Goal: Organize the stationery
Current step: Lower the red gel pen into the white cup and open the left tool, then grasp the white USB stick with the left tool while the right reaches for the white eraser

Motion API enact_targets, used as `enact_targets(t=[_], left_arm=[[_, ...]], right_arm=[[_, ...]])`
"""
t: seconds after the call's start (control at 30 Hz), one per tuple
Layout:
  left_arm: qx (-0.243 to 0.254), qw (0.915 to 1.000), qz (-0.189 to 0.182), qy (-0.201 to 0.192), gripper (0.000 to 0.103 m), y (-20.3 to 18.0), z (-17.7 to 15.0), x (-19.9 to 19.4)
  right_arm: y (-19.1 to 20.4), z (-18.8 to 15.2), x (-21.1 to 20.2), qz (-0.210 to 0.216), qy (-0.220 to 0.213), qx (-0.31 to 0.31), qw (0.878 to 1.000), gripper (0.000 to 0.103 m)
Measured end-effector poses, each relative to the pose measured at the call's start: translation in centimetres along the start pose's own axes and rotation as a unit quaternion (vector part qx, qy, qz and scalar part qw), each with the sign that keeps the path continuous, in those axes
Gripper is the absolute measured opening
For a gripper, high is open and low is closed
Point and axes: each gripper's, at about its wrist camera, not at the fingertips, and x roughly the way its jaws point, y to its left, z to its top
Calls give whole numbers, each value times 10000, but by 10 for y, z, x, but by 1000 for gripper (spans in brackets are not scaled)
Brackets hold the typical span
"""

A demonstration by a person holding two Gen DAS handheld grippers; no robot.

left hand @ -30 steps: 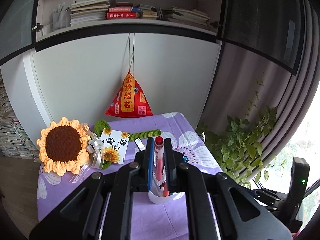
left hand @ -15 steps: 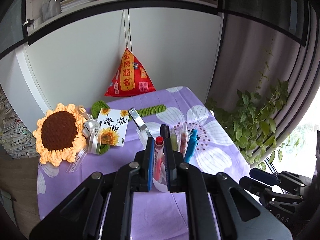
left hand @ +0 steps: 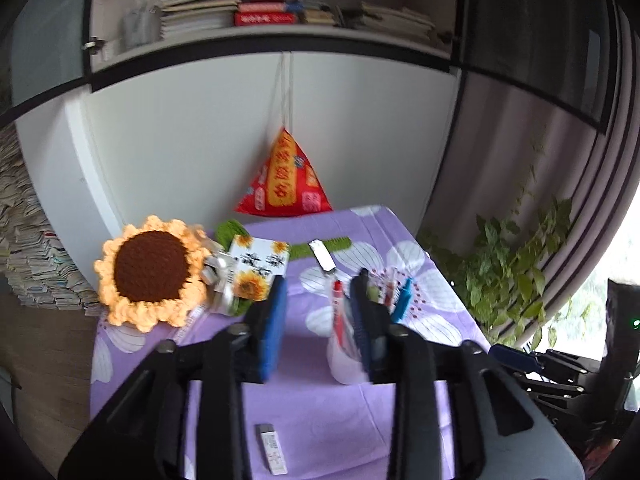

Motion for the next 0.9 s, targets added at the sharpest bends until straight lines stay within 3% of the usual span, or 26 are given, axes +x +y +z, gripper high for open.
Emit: enact_targets(t=[0.13, 0.33, 0.63, 0.9], left_arm=[[-186, 9995, 260, -70, 37, 28, -14, -17], [-526, 9961, 675, 216, 37, 66, -54, -19], [-759, 9909, 701, 862, 37, 92, -105, -1], [-775, 9893, 728, 1003, 37, 102, -122, 8]], right_arm=[[16, -2, 1, 67, 34, -164, 9998, 33], [48, -8, 12, 156, 197, -580, 9980, 33], [98, -24, 44, 241, 653, -1102, 9915, 33], [123, -34, 57, 158, 846, -1375, 9868, 33]])
